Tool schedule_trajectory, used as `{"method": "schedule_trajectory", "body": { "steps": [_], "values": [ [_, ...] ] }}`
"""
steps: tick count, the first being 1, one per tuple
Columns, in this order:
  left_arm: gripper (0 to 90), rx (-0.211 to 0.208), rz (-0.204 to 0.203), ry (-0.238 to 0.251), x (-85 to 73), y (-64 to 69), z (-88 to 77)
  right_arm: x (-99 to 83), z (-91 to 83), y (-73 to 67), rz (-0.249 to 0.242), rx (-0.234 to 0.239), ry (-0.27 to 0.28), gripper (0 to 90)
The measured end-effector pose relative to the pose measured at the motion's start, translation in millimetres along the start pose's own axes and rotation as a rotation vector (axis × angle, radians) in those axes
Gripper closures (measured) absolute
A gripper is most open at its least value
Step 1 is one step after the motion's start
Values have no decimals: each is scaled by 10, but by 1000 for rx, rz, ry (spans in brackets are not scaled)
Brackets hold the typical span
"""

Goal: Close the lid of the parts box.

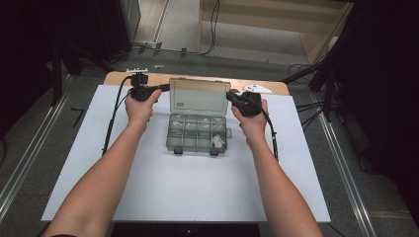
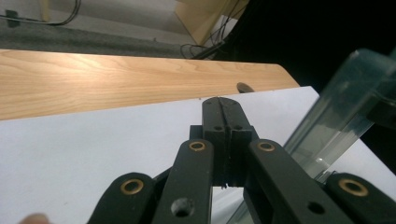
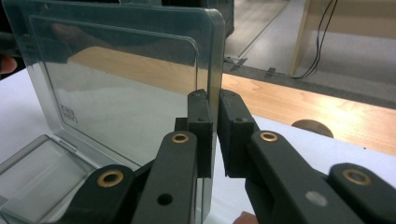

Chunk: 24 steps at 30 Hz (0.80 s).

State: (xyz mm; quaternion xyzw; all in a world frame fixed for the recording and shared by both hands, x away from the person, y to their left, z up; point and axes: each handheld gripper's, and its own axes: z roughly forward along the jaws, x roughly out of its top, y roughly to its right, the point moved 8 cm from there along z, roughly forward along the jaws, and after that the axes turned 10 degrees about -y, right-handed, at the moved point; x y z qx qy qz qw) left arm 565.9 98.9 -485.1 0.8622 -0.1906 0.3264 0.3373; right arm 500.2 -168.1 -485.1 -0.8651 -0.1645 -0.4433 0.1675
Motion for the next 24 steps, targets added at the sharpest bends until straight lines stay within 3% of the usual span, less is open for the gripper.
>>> {"method": "schedule_trajectory", "body": {
  "steps": [6,12,18,21,24],
  "values": [
    [896,-44,25,5,6,119,4,-19,-21,-7,-13,10,13,806],
    [896,-58,49,12,16,199,-16,-40,-78,-36,-12,53,-7,725],
    [896,-81,45,19,4,228,-40,-74,-222,-14,4,108,15,550],
    [896,-94,58,16,-7,255,-52,-90,-306,39,30,135,34,552],
    [896,-91,68,13,-18,278,-59,-92,-338,104,53,130,33,644]
  ]
}}
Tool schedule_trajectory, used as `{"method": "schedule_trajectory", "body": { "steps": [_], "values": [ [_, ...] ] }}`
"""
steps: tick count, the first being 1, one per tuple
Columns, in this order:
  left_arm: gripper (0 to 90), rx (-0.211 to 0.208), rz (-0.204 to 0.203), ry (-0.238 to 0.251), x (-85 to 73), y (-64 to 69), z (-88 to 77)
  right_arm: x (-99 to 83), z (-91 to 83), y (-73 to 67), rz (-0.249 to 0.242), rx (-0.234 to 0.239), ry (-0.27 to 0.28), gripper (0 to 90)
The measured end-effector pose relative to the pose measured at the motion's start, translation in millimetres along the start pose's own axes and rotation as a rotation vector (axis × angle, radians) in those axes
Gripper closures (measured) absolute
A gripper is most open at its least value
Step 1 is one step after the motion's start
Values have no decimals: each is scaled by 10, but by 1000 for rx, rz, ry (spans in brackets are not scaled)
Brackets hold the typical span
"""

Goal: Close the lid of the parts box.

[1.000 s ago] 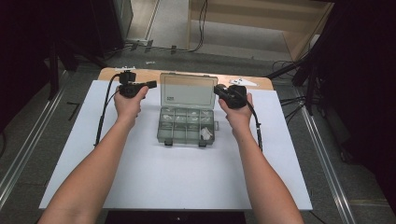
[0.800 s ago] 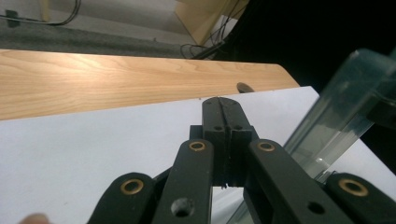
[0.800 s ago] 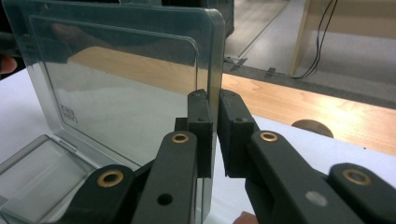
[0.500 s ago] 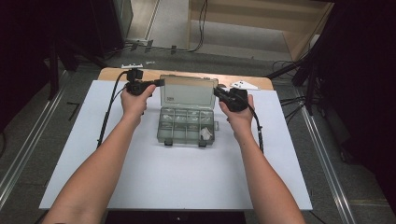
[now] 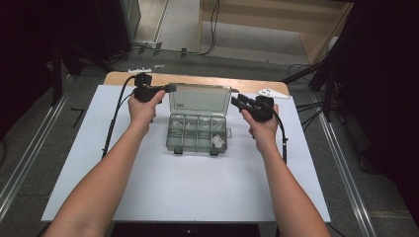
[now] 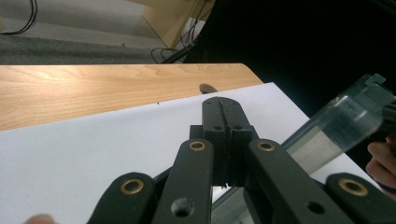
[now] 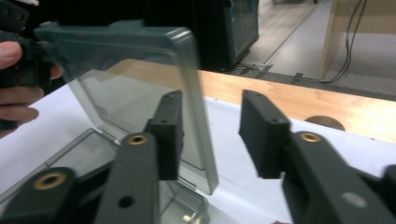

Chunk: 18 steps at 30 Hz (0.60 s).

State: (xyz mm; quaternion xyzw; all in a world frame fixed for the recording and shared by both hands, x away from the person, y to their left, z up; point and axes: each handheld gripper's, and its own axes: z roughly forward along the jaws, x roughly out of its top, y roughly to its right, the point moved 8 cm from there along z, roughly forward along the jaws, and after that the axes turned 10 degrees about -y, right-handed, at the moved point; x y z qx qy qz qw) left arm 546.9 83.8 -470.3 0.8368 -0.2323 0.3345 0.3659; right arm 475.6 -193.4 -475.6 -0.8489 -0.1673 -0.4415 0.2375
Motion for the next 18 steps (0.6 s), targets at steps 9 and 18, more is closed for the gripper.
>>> {"method": "schedule_trajectory", "body": {
  "steps": [9,18],
  "values": [
    [896,-2,8,12,-25,53,-59,68,89,25,47,-26,-41,856],
    [896,6,38,15,-24,146,-131,129,170,-37,92,-4,-46,875]
  ]
}}
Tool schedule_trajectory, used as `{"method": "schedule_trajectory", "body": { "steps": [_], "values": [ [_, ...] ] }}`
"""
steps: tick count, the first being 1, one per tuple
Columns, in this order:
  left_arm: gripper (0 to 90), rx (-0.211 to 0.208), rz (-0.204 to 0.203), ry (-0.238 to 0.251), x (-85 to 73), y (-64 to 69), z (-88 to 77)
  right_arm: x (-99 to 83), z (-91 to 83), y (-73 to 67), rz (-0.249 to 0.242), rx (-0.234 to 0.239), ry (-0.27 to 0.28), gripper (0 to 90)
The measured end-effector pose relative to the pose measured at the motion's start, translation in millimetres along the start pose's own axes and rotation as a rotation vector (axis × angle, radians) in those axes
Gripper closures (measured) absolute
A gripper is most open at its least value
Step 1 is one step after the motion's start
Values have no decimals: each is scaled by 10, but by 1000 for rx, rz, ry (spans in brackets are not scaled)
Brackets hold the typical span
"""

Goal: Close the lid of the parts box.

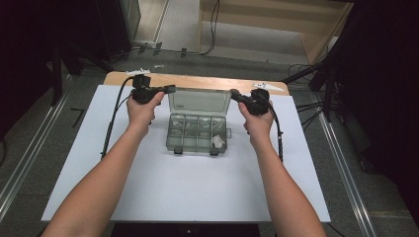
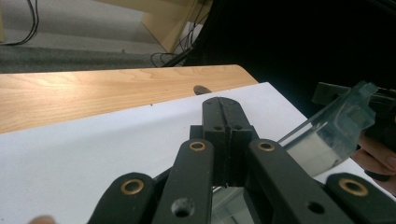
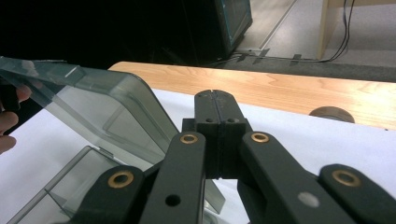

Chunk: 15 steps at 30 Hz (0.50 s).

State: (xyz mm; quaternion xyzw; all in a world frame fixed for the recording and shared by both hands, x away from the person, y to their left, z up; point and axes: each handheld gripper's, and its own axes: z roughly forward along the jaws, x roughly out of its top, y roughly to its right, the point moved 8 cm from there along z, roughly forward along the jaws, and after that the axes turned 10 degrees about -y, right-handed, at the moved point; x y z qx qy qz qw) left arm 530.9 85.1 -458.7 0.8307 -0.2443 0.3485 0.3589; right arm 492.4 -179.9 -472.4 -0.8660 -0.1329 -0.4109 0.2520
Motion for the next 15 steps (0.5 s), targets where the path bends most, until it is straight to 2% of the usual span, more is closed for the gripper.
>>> {"method": "schedule_trajectory", "body": {
  "steps": [3,15],
  "values": [
    [896,8,8,2,-3,30,-14,-16,3,-28,-4,5,-6,875],
    [895,-8,25,4,-60,134,-81,-77,-49,-99,-16,32,1,876]
  ]
}}
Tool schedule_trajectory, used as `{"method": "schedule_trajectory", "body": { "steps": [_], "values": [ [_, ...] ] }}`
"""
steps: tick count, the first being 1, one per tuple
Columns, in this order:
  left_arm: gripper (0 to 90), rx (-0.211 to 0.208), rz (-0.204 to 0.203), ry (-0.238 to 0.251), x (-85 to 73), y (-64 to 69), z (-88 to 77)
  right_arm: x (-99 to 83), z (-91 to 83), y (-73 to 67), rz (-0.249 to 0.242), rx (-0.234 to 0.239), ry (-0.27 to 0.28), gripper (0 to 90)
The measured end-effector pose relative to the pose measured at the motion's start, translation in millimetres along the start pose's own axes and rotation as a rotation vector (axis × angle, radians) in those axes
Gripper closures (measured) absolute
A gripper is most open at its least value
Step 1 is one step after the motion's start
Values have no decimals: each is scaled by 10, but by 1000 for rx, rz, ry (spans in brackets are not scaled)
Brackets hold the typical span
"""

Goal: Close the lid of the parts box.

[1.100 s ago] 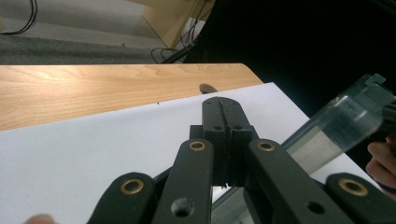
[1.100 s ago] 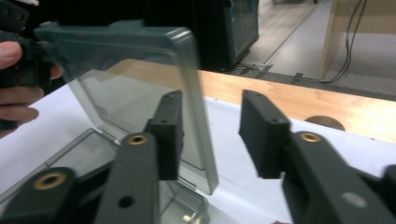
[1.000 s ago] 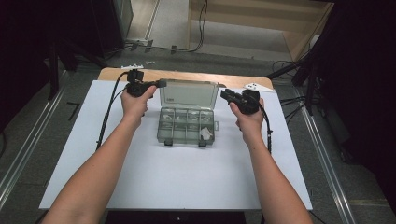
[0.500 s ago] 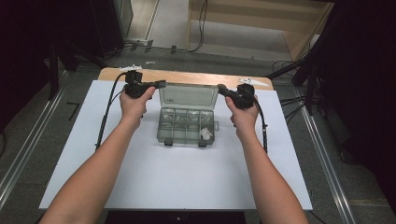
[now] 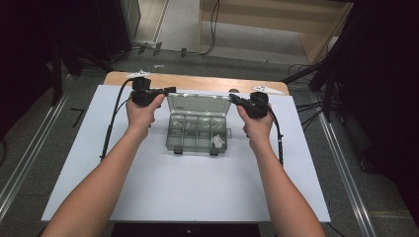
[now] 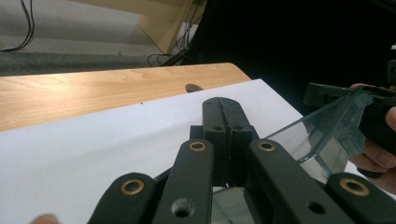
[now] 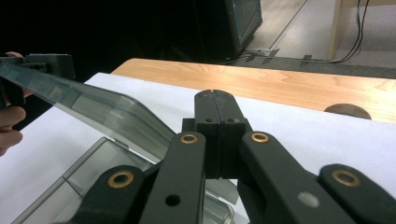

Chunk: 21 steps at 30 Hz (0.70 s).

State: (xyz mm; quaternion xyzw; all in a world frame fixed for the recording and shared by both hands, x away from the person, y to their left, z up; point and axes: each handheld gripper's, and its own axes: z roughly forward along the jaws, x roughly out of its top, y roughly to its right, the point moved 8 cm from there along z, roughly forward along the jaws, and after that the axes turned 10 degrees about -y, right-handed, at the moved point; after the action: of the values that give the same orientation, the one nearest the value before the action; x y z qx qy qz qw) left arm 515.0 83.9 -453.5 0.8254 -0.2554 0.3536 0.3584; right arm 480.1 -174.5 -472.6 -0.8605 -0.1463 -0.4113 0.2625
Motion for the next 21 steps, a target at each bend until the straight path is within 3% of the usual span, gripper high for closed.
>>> {"method": "schedule_trajectory", "body": {
  "steps": [13,21],
  "values": [
    [894,-22,16,4,-69,104,-82,-58,-120,-106,-30,8,24,876],
    [894,-7,35,-6,-182,153,-112,-126,-190,-138,-35,4,34,876]
  ]
}}
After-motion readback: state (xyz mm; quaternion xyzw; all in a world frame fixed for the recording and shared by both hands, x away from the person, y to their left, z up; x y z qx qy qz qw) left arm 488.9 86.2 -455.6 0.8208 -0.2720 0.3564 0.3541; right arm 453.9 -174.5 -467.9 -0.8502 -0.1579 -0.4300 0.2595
